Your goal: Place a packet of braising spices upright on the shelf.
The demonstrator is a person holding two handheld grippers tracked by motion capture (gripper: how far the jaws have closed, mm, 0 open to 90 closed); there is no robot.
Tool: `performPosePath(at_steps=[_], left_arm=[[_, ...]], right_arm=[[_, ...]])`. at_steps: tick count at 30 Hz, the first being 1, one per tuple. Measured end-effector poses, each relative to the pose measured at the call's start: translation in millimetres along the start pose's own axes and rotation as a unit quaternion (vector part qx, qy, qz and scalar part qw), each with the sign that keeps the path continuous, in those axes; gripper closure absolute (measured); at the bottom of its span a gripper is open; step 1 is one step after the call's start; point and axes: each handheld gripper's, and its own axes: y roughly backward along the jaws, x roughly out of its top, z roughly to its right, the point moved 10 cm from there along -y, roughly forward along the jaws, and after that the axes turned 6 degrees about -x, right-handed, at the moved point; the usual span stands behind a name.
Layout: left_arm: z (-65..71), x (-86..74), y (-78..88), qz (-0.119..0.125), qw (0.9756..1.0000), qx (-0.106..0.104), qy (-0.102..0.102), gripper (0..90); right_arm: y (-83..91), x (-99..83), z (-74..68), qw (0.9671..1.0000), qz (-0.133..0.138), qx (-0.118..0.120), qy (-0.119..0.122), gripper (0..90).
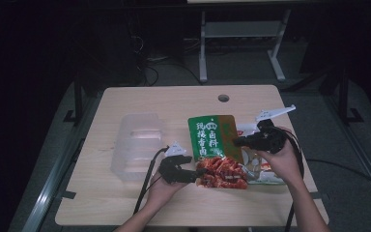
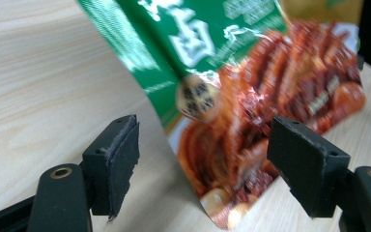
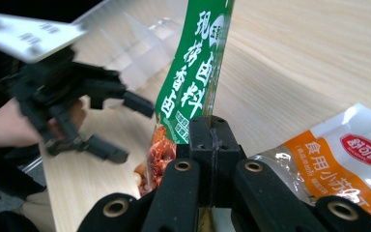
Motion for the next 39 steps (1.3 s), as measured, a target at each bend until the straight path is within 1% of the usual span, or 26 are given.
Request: performPosePath(at_steps=[1, 2, 3, 4, 5, 6, 7, 8, 9, 10, 12, 15, 16, 17, 19, 20, 22, 24, 26, 28, 31, 32, 33, 35, 36, 39], left_arm=[[-0.7, 1.4, -1.1, 0.002, 1.0000, -0.004, 0.002, 26.5], [-0.5, 2.2, -3.0, 0.005, 0.9999, -0.007, 0.013, 26.5], [-1.1, 3.3, -4.8, 0.006, 0.9998, -0.014, 0.013, 26.8], [-1.0, 4.4, -6.9, 0.010, 0.9996, -0.020, 0.018, 27.4], [-1.3, 4.9, -9.1, 0.010, 0.9994, -0.027, 0.021, 29.9], [-2.1, 4.5, -11.5, 0.006, 0.9992, -0.032, 0.021, 29.9], [-2.0, 3.5, -13.8, -0.002, 0.9989, -0.039, 0.027, 31.0], [-1.9, 4.0, -15.4, -0.003, 0.9985, -0.047, 0.029, 33.4], [-0.9, 5.1, -16.1, 0.000, 0.9978, -0.060, 0.029, 35.5], [1.3, 7.4, -16.7, 0.007, 0.9967, -0.073, 0.034, 40.3], [3.9, 11.5, -15.5, 0.015, 0.9961, -0.083, 0.025, 48.3], [4.6, 13.6, -13.8, 0.018, 0.9954, -0.091, 0.025, 57.6], [4.0, 13.5, -12.9, 0.019, 0.9953, -0.093, 0.021, 62.4], [3.9, 13.2, -12.1, 0.019, 0.9952, -0.095, 0.012, 66.3], [6.4, 13.0, -10.8, 0.022, 0.9951, -0.096, 0.007, 76.1], [7.1, 13.1, -10.2, 0.023, 0.9952, -0.096, -0.001, 76.1], [9.0, 12.8, -9.0, 0.022, 0.9955, -0.092, -0.008, 80.8], [10.5, 13.1, -7.8, 0.025, 0.9956, -0.089, -0.011, 81.7], [10.8, 12.9, -5.9, 0.024, 0.9958, -0.086, -0.020, 83.0], [10.6, 13.1, -3.6, 0.025, 0.9963, -0.076, -0.030, 84.1], [12.6, 13.7, -0.7, 0.030, 0.9967, -0.066, -0.036, 85.0], [13.0, 13.2, -0.4, 0.028, 0.9968, -0.061, -0.043, 85.3], [13.0, 13.2, -0.4, 0.028, 0.9968, -0.061, -0.043, 85.4], [15.2, 12.8, 0.2, 0.026, 0.9967, -0.057, -0.052, 85.4], [16.4, 12.7, 0.9, 0.025, 0.9965, -0.054, -0.058, 85.4], [17.4, 11.6, 1.6, 0.022, 0.9962, -0.052, -0.066, 85.4]], right_arm=[[0.0, 0.0, 0.0, 1.0000, 0.000, 0.000, 0.000, 89.8], [2.2, -0.7, -1.0, 1.0000, 0.004, -0.003, 0.008, 89.8], [4.1, -1.4, -2.6, 0.9999, 0.008, 0.000, 0.013, 89.9], [6.0, -2.2, -4.9, 0.9998, 0.012, 0.003, 0.014, 89.8], [9.1, -3.7, -8.4, 0.9995, 0.019, 0.007, 0.022, 89.8], [9.1, -3.7, -8.4, 0.9995, 0.019, 0.007, 0.022, 89.8], [10.4, -4.2, -10.3, 0.9993, 0.024, 0.012, 0.025, 89.9], [11.3, -4.6, -11.2, 0.9992, 0.027, 0.014, 0.028, 89.8], [11.9, -5.2, -12.3, 0.9991, 0.027, 0.016, 0.027, 89.8], [11.9, -5.9, -13.0, 0.9991, 0.027, 0.018, 0.028, 89.8], [11.6, -6.9, -14.2, 0.9990, 0.028, 0.019, 0.030, 89.9], [10.7, -8.1, -16.3, 0.9988, 0.031, 0.024, 0.030, 89.8], [10.0, -8.7, -16.3, 0.9988, 0.031, 0.023, 0.031, 89.8], [9.8, -9.7, -16.4, 0.9988, 0.030, 0.024, 0.030, 89.8], [9.5, -11.5, -15.9, 0.9987, 0.033, 0.025, 0.028, 89.8], [9.5, -11.5, -15.9, 0.9987, 0.033, 0.025, 0.028, 89.8], [10.0, -13.2, -15.7, 0.9986, 0.038, 0.028, 0.021, 89.8], [10.4, -13.3, -15.6, 0.9985, 0.042, 0.029, 0.020, 89.8], [11.2, -14.4, -14.9, 0.9984, 0.045, 0.030, 0.015, 89.7], [12.1, -16.2, -12.9, 0.9985, 0.046, 0.026, 0.013, 89.4], [11.6, -21.1, -9.5, 0.9989, 0.041, 0.019, 0.010, 88.5], [9.7, -24.4, -7.3, 0.9990, 0.040, 0.021, 0.006, 86.1], [9.7, -24.4, -7.3, 0.9990, 0.040, 0.021, 0.006, 86.1], [7.0, -28.0, -5.9, 0.9992, 0.032, 0.025, -0.007, 83.8], [5.0, -29.1, -5.4, 0.9991, 0.030, 0.028, -0.009, 82.1], [-0.1, -31.1, -4.7, 0.9993, 0.022, 0.030, -0.011, 75.8]])
